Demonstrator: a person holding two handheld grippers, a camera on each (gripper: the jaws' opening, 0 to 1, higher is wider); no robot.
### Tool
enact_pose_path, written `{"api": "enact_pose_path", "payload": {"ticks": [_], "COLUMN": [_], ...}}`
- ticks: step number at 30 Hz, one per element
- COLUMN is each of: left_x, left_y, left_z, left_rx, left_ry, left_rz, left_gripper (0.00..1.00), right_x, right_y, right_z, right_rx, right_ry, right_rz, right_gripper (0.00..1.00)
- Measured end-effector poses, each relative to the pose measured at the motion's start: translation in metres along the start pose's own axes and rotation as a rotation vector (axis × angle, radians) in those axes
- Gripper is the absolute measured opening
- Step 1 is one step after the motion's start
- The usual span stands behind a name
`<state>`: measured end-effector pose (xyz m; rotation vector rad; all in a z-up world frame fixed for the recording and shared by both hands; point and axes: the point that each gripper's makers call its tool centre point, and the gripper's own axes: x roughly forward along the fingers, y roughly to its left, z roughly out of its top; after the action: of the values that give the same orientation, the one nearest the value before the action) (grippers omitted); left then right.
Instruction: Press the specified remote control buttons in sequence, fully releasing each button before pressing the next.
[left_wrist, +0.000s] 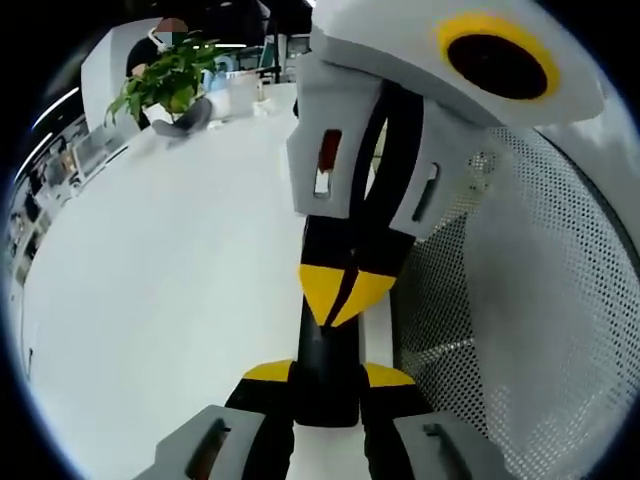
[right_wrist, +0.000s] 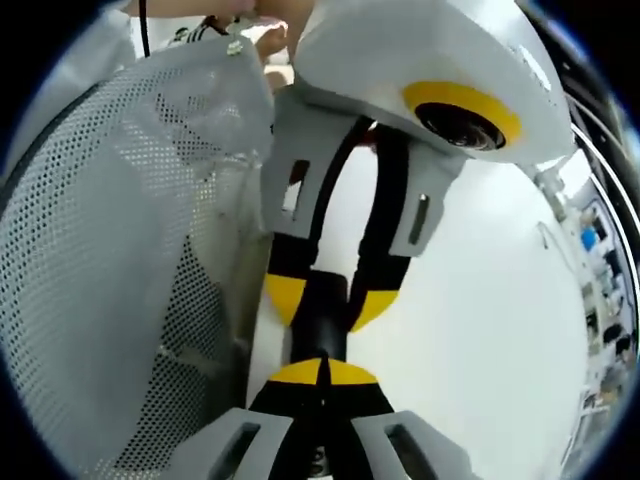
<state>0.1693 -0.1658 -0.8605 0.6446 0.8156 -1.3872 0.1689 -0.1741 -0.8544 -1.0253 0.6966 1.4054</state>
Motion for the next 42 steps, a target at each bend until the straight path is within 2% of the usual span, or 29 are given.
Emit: {"api": "enact_pose_path", "payload": {"ticks": [10,16,19,23,25,27,32,38,42], "left_x": [0.0003,-0.0002,-0.0003,-0.0005,-0.0005,-0.0007,-0.0007,-0.0006,-0.0007], "left_y": [-0.0009,-0.0013,-0.0012,-0.0017,-0.0017,-0.0018,-0.0019,-0.0017,-0.0015], "left_z": [-0.0004,-0.0004,-0.0005,-0.0002,-0.0001,-0.0003,0.0,0.0003,0.0003], "left_rx": [0.001,0.001,-0.002,-0.003,-0.004,-0.006,-0.008,-0.004,-0.004], "left_ry": [0.001,-0.003,-0.009,-0.012,-0.013,-0.018,-0.025,-0.02,-0.02], "left_rz": [0.005,0.006,0.005,0.006,0.006,0.006,0.006,0.004,0.003], "left_gripper": [0.24,0.24,0.24,0.24,0.24,0.24,0.24,0.24,0.24], "right_x": [-0.0001,-0.002,-0.0031,-0.0026,-0.0027,-0.0022,-0.0024,-0.0025,-0.0017], "right_y": [0.0021,0.0005,0.0024,0.0024,0.0021,0.0044,0.0021,0.0033,0.0012], "right_z": [-0.0008,-0.0005,-0.0001,0.0017,0.0023,0.0067,0.0052,0.0053,0.0059], "right_rx": [0.007,0.076,0.047,0.024,0.034,0.056,0.088,0.067,0.082], "right_ry": [-0.02,-0.096,-0.124,-0.116,-0.119,-0.15,-0.147,-0.14,-0.116], "right_rz": [-0.063,-0.076,-0.094,-0.106,-0.105,-0.081,-0.073,-0.057,-0.009], "right_gripper": [0.0,0.0,0.0,0.0,0.0,0.0,0.0,0.0,0.0]}}
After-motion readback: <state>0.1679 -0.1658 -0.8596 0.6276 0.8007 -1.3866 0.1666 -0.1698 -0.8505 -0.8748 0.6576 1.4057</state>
